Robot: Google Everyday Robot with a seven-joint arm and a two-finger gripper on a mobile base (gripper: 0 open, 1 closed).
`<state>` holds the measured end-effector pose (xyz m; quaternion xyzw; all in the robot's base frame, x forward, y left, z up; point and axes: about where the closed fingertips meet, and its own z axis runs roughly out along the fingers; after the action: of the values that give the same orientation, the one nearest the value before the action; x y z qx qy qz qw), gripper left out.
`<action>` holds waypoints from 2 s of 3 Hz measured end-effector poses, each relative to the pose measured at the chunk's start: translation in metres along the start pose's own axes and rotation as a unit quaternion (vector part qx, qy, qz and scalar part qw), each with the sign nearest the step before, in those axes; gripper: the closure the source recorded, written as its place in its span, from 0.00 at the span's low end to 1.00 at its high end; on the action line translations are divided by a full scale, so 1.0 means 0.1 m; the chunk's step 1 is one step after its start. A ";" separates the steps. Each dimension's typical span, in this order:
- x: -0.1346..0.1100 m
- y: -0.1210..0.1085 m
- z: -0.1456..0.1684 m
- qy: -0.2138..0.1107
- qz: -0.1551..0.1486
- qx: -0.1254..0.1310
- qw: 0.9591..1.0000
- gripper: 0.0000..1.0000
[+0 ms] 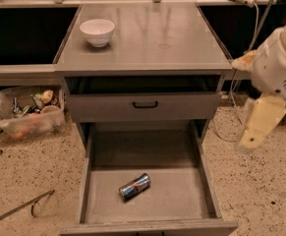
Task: Pick redbull can from middle drawer and place on counter
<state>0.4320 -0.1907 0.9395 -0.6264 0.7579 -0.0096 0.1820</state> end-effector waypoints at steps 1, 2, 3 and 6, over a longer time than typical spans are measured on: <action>-0.03 0.29 0.54 -0.038 -0.028 -0.009 0.999 0.00; 0.00 0.62 1.30 -0.067 -0.048 -0.017 0.996 0.00; 0.00 0.62 1.30 -0.067 -0.048 -0.017 0.996 0.00; -0.35 0.88 2.58 -0.117 -0.113 -0.029 0.986 0.00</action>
Offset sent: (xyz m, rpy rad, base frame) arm -0.0338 0.0629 -0.2268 0.1723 0.0095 0.1991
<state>0.4282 -0.0836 0.6861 -0.7096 0.6558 0.0652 0.2491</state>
